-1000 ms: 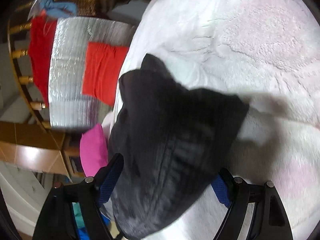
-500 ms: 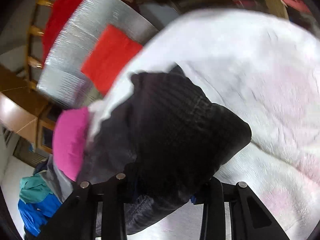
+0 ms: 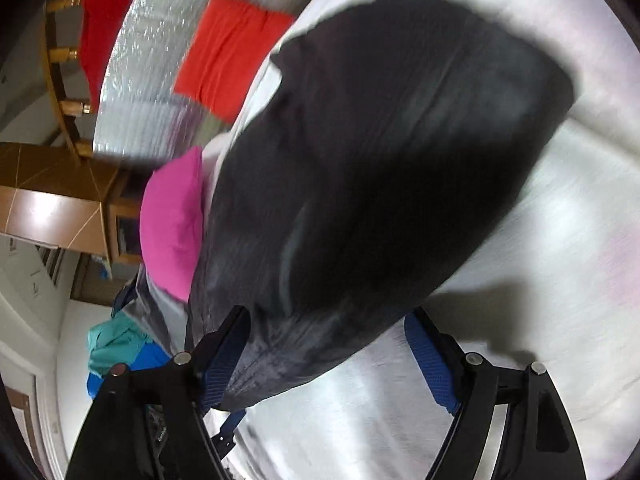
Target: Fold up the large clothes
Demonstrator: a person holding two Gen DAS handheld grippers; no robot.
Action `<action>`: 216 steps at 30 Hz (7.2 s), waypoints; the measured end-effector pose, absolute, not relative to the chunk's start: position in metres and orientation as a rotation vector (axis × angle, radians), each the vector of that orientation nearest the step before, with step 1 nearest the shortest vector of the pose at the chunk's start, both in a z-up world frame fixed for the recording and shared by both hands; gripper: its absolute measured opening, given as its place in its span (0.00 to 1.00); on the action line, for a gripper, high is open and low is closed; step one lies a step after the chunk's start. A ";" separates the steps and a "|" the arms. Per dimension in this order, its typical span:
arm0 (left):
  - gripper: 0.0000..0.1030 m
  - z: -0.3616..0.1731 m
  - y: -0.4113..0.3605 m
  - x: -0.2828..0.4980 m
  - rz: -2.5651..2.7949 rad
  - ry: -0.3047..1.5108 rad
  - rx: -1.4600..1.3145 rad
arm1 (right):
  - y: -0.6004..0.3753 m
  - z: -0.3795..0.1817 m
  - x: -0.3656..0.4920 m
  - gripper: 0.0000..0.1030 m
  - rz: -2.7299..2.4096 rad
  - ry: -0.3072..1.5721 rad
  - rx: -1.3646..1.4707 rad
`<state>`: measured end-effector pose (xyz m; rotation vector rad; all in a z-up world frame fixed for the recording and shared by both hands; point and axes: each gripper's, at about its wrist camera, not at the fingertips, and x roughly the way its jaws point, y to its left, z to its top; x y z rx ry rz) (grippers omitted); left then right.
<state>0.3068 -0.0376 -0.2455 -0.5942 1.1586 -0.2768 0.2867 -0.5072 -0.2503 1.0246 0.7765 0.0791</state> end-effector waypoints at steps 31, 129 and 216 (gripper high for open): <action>0.63 -0.223 -0.100 0.290 -0.127 0.995 -0.113 | -0.464 -0.242 0.307 0.71 0.119 0.796 0.861; 0.42 -0.219 0.008 0.318 -0.006 0.950 -0.229 | -0.577 -0.231 0.271 0.64 -0.233 0.660 0.983; 1.00 0.067 -0.021 -0.041 0.057 0.292 0.104 | -0.326 0.009 -0.029 0.85 -0.150 0.389 0.023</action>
